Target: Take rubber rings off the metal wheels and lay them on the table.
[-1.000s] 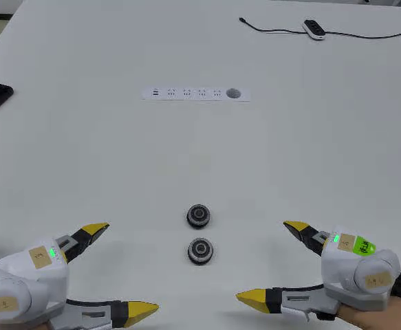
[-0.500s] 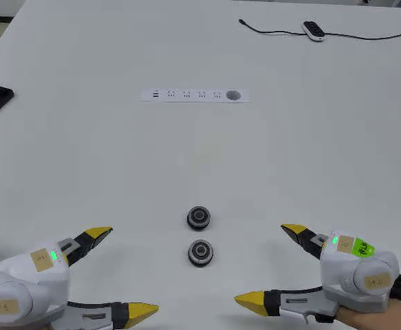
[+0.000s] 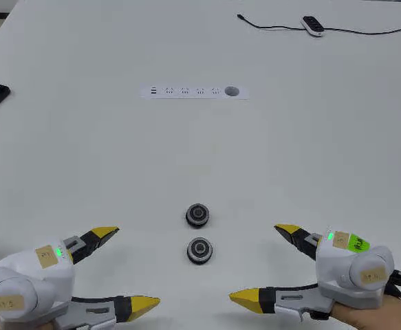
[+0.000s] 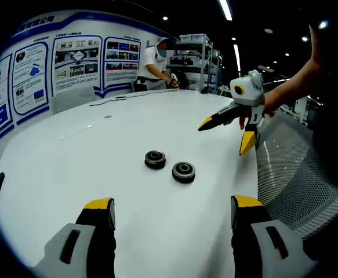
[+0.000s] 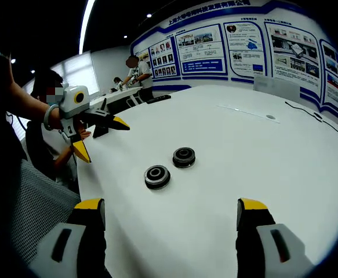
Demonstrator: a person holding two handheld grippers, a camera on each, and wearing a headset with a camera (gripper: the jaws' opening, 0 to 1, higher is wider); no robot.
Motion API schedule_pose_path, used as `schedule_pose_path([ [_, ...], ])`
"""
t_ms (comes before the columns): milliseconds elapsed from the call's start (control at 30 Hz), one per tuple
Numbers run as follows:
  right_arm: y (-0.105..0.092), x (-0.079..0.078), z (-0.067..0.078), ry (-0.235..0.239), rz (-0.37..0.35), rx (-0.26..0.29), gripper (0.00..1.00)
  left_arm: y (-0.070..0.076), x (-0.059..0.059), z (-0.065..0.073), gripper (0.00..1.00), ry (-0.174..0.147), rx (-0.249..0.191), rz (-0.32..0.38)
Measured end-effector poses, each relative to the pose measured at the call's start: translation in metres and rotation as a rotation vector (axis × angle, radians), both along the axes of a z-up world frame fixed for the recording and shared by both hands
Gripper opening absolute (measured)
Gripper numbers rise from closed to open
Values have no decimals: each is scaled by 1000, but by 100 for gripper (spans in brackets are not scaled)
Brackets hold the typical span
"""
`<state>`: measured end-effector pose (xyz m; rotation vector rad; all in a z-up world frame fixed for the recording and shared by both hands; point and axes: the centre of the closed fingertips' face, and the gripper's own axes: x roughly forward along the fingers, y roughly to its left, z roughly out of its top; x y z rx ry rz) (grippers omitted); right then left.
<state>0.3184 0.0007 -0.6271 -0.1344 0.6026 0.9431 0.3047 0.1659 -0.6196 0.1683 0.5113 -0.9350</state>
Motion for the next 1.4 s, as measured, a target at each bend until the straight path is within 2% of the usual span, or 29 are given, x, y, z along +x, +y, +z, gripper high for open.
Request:
schedule_pose_path([
  [67,1,0,-1,7,0,2,95,-1,0,-3,83,4,12,-7],
  [600,2,3,-4,25,-9,15,94,-18,10,-1,72,0,17,-53],
  [833,7,2,-5,30,-4,21,93,-24,12,-1,64,1,23,-74],
  [900,7,2,-5,32,-3,24,93,-26,11,-3,62,12,29,-80],
  [1400,12,-2,-7,43,-1,35,92,-46,16,-5,48,2,44,-116],
])
